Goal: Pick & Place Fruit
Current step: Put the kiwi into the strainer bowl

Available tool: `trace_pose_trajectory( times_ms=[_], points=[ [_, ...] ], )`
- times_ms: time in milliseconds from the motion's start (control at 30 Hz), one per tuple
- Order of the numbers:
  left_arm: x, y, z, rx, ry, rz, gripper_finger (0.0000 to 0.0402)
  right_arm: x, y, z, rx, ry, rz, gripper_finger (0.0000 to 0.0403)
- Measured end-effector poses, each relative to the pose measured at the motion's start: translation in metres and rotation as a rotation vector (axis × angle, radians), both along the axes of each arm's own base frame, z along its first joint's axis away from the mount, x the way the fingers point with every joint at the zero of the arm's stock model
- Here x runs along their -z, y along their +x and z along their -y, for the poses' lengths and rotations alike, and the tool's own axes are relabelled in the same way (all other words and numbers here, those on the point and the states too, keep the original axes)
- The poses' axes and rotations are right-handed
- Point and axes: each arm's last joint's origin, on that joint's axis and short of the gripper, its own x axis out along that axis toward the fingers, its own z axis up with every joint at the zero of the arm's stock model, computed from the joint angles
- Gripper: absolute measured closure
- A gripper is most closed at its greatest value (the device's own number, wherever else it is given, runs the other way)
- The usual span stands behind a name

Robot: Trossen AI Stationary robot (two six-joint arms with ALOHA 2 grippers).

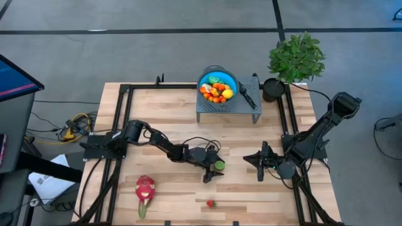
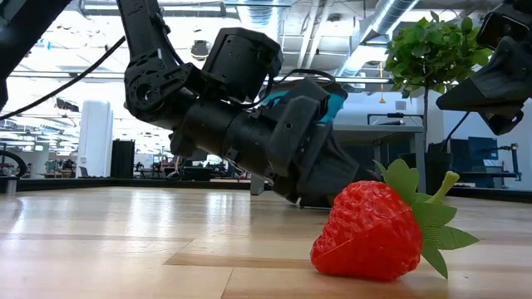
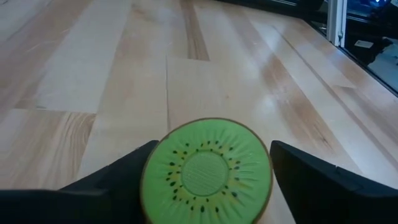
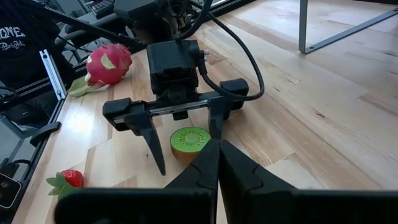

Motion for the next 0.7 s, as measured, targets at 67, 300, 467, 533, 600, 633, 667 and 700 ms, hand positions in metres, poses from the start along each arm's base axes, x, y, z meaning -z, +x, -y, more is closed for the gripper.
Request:
trace_pose_trajectory(
  times_ms=[67, 300, 467, 533, 600, 633, 667, 700],
  points=[
    [0.0002, -0.0001, 0.0000, 0.000, 0.000, -0.001, 0.0117, 0.0000, 0.0000, 0.0000, 0.000, 0.000, 0.000, 0.0403],
    [0.0004, -0.0003, 0.0000, 0.000, 0.000, -0.003, 0.0165, 0.0000, 0.0000, 0.0000, 0.000, 0.000, 0.000, 0.0403],
    [0.0004, -0.0003, -0.0001, 0.000, -0.001, -0.003, 0.0180, 0.0000, 0.0000, 0.0000, 0.000, 0.000, 0.000, 0.0403],
    [0.0004, -0.0003, -0.0001, -0.001, -0.001, -0.003, 0.0175, 0.0000, 0.0000, 0.0000, 0.000, 0.000, 0.000, 0.0403],
    [0.0004, -0.0003, -0.0001, -0.001, -0.002, -0.003, 0.0169, 0.0000, 0.0000, 0.0000, 0.000, 0.000, 0.000, 0.0403],
    [0.0004, -0.0004, -0.0001, -0.001, -0.003, -0.002, 0.0167, 0.0000, 0.0000, 0.0000, 0.000, 0.000, 0.000, 0.0403],
    [0.0003, -0.0003, -0.0001, -0.001, -0.003, -0.002, 0.0167, 0.0000, 0.0000, 0.0000, 0.000, 0.000, 0.000, 0.0403],
    [-0.0005, -0.0004, -0.0001, -0.001, -0.004, -0.001, 0.0170, 0.0000, 0.0000, 0.0000, 0.000, 0.000, 0.000, 0.0403]
  ],
)
